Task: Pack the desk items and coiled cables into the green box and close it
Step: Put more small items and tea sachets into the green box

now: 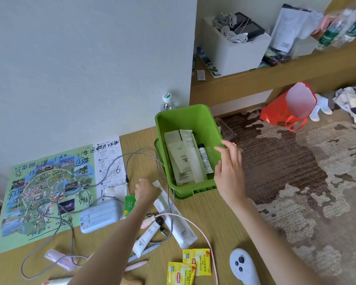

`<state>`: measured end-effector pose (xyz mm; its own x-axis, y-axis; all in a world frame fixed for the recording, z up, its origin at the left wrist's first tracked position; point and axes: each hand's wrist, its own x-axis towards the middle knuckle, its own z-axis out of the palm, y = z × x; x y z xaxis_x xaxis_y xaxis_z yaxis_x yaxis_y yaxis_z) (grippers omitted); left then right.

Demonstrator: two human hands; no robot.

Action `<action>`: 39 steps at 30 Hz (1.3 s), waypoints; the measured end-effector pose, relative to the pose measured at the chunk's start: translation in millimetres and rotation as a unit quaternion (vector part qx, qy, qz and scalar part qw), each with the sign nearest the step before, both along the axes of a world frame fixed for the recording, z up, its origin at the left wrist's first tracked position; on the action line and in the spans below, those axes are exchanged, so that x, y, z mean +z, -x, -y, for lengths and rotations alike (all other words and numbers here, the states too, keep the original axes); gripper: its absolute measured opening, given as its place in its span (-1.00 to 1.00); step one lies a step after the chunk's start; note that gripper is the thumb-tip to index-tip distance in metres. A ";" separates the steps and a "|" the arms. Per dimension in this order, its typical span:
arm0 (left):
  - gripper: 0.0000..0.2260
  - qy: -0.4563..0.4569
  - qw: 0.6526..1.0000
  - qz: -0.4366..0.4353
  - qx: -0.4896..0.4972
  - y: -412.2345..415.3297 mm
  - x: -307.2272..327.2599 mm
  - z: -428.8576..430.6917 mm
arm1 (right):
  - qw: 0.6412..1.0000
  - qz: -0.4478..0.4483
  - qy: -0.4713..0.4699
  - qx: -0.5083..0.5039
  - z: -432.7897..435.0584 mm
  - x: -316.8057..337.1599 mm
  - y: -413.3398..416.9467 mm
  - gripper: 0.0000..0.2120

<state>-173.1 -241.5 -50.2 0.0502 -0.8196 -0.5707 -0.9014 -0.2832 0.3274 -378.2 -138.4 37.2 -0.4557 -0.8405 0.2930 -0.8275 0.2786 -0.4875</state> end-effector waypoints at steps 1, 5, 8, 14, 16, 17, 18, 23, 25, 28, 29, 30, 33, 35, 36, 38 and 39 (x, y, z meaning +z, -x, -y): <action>-0.49 -0.006 1.000 -0.013 0.011 -0.1 -0.1 1.1 | 1.000 -0.002 0.000 -0.003 -0.2 0.0 -0.1 -0.61; -0.85 0.011 0.998 -0.065 0.022 -6.3 1.7 1.6 | 1.000 -0.008 -0.001 0.002 -0.7 1.3 0.3 -0.62; -0.82 0.049 0.987 -0.150 0.030 -15.8 14.0 1.2 | 1.000 -0.016 -0.017 0.006 0.6 6.5 -0.1 -0.63; -0.83 0.222 0.934 -0.278 -0.021 -44.5 74.0 -7.1 | 0.998 -0.042 -0.026 0.038 -7.0 15.9 -13.4 -0.67; -0.83 0.263 0.918 -0.296 -0.031 -50.6 95.6 -11.8 | 0.997 -0.027 -0.008 0.067 -10.0 19.1 -27.1 -0.69; -0.83 0.284 0.911 -0.297 -0.040 -52.6 106.4 -14.0 | 0.996 -0.019 0.004 0.083 -10.7 21.3 -35.0 -0.71; -0.83 0.306 0.903 -0.296 -0.051 -54.2 117.4 -15.8 | 0.995 -0.012 0.020 0.101 -11.0 23.8 -43.1 -0.73; -0.82 0.379 0.864 -0.317 -0.094 -63.3 164.9 -25.0 | 0.969 0.040 0.077 0.229 -8.1 39.1 -85.4 -0.66; -0.82 0.375 0.850 -0.360 -0.084 -67.5 178.6 -27.7 | 0.955 0.103 0.051 0.273 -7.7 42.3 -101.9 -0.53; -0.81 0.345 0.829 -0.438 -0.039 -74.4 191.0 -28.9 | 0.939 0.212 -0.002 0.270 -3.9 40.4 -119.8 -0.51; -0.80 0.335 0.824 -0.455 -0.022 -76.9 192.3 -28.9 | 0.934 0.243 -0.016 0.262 -2.2 38.5 -122.9 -0.59; -0.81 0.329 0.823 -0.464 -0.008 -79.3 192.0 -28.7 | 0.929 0.265 -0.026 0.257 -0.5 36.8 -124.8 -0.67; -0.87 0.303 0.820 -0.485 0.037 -84.2 181.6 -28.8 | 0.926 0.276 -0.026 0.255 3.0 34.4 -122.0 -0.67; -0.84 0.265 0.820 -0.501 0.082 -86.9 166.0 -27.5 | 0.936 0.265 -0.022 0.232 8.2 39.0 -114.3 -0.59; -0.82 0.245 0.828 -0.495 0.098 -88.2 155.3 -26.8 | 0.942 0.262 -0.020 0.209 12.8 41.3 -108.3 -0.59; -0.80 0.214 0.865 -0.445 0.092 -90.5 128.0 -28.0 | 0.954 0.258 -0.011 0.151 24.6 46.8 -91.7 -0.62; -0.82 0.204 0.892 -0.399 0.064 -91.3 112.4 -29.8 | 0.960 0.253 -0.008 0.124 31.5 49.3 -81.8 -0.67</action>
<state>-81.8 -211.7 62.1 -0.1312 -0.9837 -0.1229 -0.3052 -0.0778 0.9491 -296.5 -169.9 86.5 -0.3214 -0.9441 0.0731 -0.5284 0.1148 -0.8412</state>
